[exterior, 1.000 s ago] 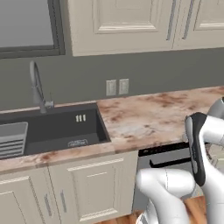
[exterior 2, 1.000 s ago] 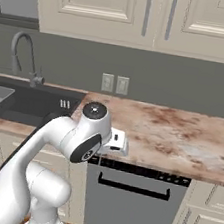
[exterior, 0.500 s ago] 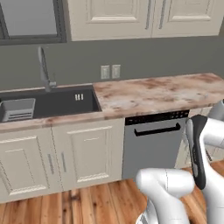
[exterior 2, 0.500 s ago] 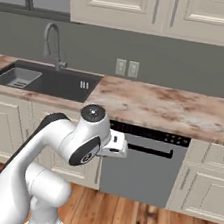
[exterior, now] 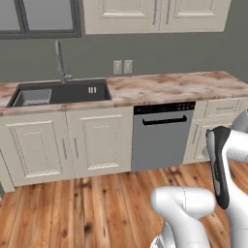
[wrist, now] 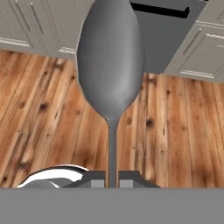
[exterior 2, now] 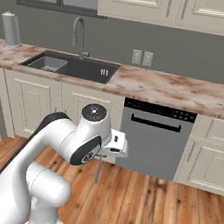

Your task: Take the fork and place it on the left side of the plate. Then take the spoon and place it on the right side of the plate. Make sure they're directly next to the plate.

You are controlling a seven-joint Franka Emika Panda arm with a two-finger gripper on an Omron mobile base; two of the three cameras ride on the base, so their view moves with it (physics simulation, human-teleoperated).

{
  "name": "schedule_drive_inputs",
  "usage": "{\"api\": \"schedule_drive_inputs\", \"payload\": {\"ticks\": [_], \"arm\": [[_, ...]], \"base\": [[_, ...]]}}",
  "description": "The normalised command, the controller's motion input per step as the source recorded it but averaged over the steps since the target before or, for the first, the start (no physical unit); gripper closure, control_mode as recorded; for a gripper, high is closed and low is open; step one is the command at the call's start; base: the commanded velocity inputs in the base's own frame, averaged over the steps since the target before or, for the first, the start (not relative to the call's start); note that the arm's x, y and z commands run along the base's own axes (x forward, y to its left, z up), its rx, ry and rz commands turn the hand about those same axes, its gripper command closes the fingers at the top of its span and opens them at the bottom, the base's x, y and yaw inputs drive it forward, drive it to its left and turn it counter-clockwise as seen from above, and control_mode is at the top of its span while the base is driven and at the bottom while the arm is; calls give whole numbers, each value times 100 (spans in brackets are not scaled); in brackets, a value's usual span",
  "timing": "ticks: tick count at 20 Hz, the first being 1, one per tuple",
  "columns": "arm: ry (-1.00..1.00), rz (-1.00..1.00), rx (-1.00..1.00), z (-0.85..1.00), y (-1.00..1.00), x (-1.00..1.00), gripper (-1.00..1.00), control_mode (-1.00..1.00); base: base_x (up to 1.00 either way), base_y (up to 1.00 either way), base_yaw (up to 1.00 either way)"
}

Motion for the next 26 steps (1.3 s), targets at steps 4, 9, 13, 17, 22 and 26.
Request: {"api": "schedule_drive_inputs", "payload": {"ticks": [4,9,13,17,22,26], "arm": [[0,0,0,0,0,0,100,100],[0,0,0,0,0,0,100,100],[0,0,0,0,0,0,100,100],[0,0,0,0,0,0,100,100],[0,0,0,0,0,0,100,100],[0,0,0,0,0,0,100,100]], "base": [[-100,35,18],[-93,44,20],[-81,59,21],[-38,75,18],[47,73,2],[21,95,0]]}}
